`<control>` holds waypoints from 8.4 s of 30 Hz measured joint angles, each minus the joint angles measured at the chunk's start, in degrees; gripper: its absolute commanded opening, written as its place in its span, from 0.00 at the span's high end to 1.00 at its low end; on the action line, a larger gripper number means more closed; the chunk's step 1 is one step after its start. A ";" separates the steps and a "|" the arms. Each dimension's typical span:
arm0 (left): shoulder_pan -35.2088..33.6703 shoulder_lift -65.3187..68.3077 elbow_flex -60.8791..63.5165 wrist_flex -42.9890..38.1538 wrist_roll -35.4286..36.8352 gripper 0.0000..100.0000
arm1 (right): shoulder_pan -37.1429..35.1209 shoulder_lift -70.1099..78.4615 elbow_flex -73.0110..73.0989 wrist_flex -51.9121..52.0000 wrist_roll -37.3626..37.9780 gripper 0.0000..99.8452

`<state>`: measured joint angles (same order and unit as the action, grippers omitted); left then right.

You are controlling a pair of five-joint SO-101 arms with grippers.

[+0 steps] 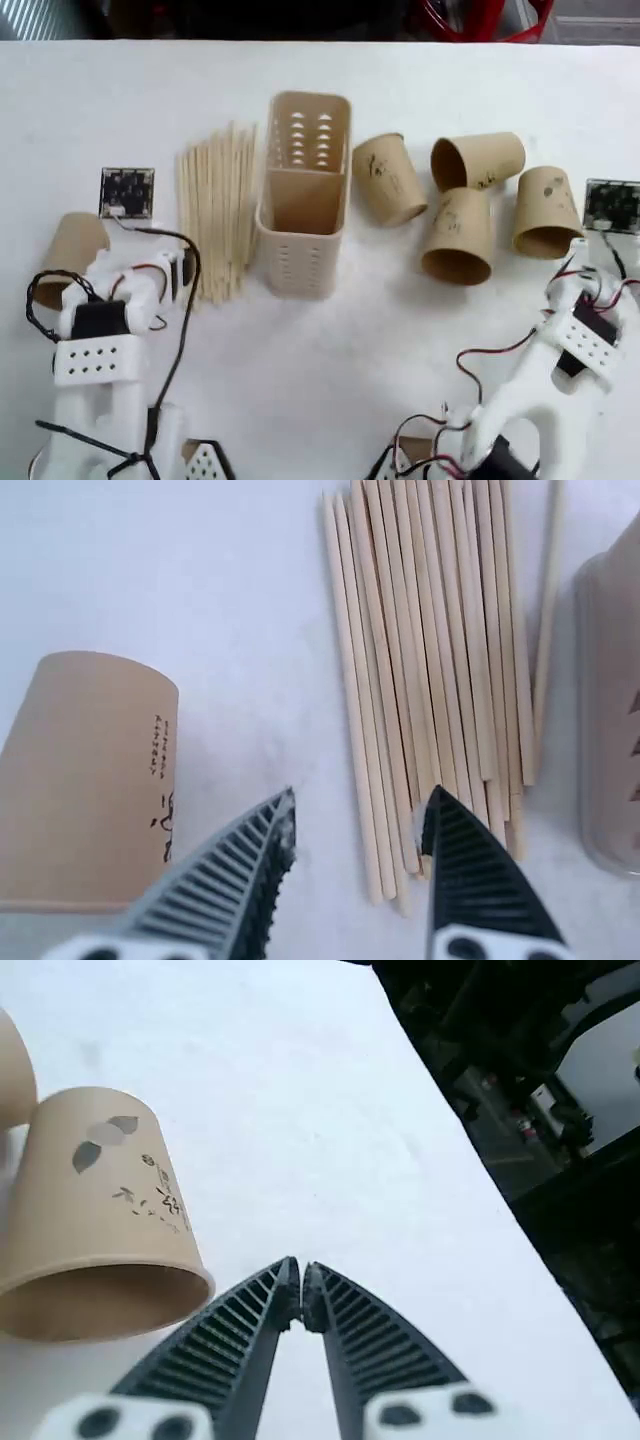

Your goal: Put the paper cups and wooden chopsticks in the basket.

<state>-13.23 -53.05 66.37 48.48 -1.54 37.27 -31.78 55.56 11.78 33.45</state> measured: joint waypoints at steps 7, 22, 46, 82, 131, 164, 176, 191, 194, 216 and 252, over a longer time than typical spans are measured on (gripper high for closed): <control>0.00 -0.09 0.00 -0.18 0.44 0.79 | -4.57 -12.04 -9.49 29.36 0.18 0.98; 0.00 -0.09 0.00 -0.18 0.44 0.79 | -11.78 -31.12 21.01 17.23 44.48 0.75; 4.13 -0.26 2.55 -1.76 0.44 0.79 | -9.14 15.21 6.77 -14.95 47.47 0.75; 4.13 -0.26 2.55 -1.76 0.44 0.79 | -10.11 -6.68 -31.56 45.89 -0.26 0.98; 4.13 -0.26 2.55 -1.76 0.44 0.79 | -55.82 19.87 -51.78 36.92 -33.41 0.73; 4.13 -0.26 2.55 -1.76 0.44 0.79 | -33.93 -29.54 13.54 40.79 25.49 0.59; 4.22 -0.26 5.19 -7.12 0.44 0.79 | -26.46 -30.42 25.76 19.87 30.42 0.57; 4.22 -0.26 5.19 -7.30 0.44 0.79 | -26.55 -30.51 40.26 -8.53 25.14 0.87; 4.22 -0.26 5.19 -7.30 0.44 0.79 | -26.55 -30.51 40.26 -8.79 23.65 0.99; 4.22 -0.26 5.19 -7.30 0.44 0.79 | -21.27 -30.86 -3.16 45.10 7.56 0.98; 4.22 -0.26 5.19 -7.30 0.44 0.79 | -54.51 3.16 -54.07 53.63 -28.66 0.98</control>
<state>-9.01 -53.32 71.56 41.19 -1.10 -17.23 -28.62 1.49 65.41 4.79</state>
